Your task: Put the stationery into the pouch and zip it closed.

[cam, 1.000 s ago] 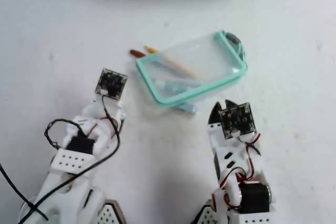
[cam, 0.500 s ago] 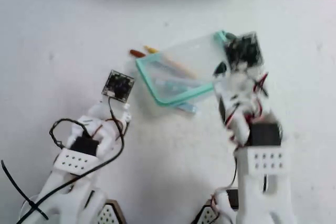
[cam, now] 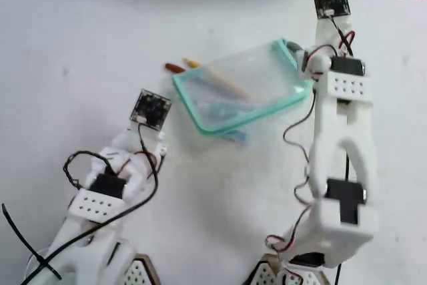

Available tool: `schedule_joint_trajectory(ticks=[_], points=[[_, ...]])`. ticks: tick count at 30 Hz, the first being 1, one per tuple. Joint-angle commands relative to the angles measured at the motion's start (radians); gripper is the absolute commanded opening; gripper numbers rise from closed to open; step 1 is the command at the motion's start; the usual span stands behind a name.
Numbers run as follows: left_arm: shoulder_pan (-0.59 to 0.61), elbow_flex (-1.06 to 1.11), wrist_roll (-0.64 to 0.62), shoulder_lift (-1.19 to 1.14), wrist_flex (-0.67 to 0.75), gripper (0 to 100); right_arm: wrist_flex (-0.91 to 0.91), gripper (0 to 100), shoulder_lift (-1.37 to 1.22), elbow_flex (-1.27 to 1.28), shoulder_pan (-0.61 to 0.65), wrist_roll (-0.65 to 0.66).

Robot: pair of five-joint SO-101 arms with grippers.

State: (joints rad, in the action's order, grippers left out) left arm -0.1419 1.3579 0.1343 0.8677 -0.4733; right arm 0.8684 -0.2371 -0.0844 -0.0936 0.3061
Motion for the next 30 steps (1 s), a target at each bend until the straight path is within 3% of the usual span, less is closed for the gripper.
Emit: schedule_joint_trajectory(ticks=[1,7,16,24,30], points=[[-0.007,-0.021,-0.003,0.005,0.008,2,0.021,9.1,-0.176,-0.193,-0.005,-0.002],[-0.007,-0.02,-0.003,0.005,0.008,2,0.091,27.6,-0.43,-0.427,-0.008,-0.003],[-0.007,-0.02,-0.003,0.005,0.008,2,0.119,24.5,-0.688,-0.802,-0.004,-0.003],[-0.008,-0.02,-0.003,0.005,0.008,2,0.173,24.5,-0.817,-0.988,-0.012,-0.008],[-0.012,-0.02,-0.003,0.005,0.008,2,0.28,24.4,-0.817,-1.177,-0.004,-0.115]])
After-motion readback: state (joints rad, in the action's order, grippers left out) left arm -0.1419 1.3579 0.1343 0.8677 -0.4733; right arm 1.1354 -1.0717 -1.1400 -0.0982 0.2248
